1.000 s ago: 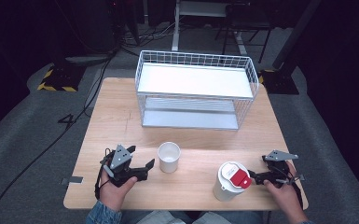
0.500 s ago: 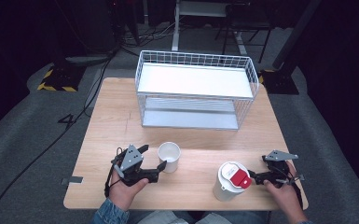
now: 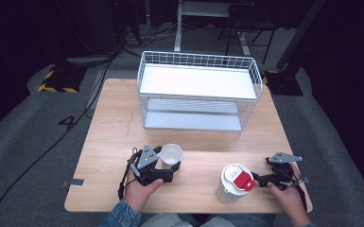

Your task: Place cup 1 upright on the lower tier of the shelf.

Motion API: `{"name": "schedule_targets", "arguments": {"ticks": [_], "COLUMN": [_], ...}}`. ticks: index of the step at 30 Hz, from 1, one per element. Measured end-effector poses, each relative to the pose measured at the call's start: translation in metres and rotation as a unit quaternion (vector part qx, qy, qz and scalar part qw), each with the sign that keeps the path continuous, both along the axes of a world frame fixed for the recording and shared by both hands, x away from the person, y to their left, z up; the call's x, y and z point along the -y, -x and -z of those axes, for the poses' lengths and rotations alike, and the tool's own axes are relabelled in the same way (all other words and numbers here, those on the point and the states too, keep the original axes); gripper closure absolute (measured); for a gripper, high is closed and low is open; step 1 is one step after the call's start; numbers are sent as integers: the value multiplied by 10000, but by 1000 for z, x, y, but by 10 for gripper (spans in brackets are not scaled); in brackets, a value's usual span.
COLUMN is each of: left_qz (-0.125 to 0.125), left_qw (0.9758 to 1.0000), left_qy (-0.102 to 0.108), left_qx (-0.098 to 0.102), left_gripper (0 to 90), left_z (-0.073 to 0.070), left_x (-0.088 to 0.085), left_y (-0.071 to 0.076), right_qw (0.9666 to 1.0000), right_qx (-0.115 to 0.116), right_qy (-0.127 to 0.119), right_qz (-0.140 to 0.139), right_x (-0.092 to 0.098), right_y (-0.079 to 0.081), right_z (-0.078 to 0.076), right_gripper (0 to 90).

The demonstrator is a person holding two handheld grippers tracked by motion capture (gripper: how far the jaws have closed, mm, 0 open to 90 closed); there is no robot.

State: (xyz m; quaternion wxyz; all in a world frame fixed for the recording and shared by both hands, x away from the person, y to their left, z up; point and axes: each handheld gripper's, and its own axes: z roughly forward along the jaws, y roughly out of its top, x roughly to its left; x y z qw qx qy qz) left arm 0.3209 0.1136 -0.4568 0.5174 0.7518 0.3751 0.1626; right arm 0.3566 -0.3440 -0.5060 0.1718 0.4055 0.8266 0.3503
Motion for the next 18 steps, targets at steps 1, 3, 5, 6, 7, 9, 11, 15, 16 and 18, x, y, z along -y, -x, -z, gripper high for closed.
{"name": "schedule_targets", "arguments": {"ticks": [1, 3, 5, 6, 7, 9, 11, 15, 16, 18], "left_qz": [0, -54, -82, -95, -100, -119, -114, -131, -163, -167], "left_qw": [10000, 10000, 9999, 9998, 9998, 9997, 9996, 9991, 9988, 9983], "left_qy": [0, -82, -138, -165, -183, -221, -262, -408, -448, -544], "left_qx": [0, -13, -15, -11, -18, -2, 8, 36, 50, 86], "left_gripper": [127, 127, 127, 127, 127, 127, 127, 127, 126, 127], "left_z": [0, 3, 6, 7, 8, 10, 12, 16, 17, 19], "left_x": [0, 3, 4, 5, 6, 7, 9, 13, 15, 16], "left_y": [0, -2, -3, -4, -5, -6, -7, -9, -9, -10], "right_qw": [10000, 10000, 10000, 10000, 10000, 10000, 10000, 10000, 10000, 10000], "right_qx": [0, -1, 0, 0, 0, -1, 0, 2, 2, 0], "right_qy": [0, 0, 0, 0, 0, 0, 8, 1, 1, 0], "right_qz": [0, 0, 0, 0, 0, 0, 6, 0, 0, 1], "right_x": [0, 0, 0, 0, 0, 0, 0, 0, 0, 0], "right_y": [0, 0, 0, 0, 0, 0, 0, 0, 0, 0], "right_z": [0, 0, 0, 0, 0, 0, 0, 0, 0, 0], "right_gripper": [28, 28, 28, 29, 28, 29, 28, 29, 28, 28]}}
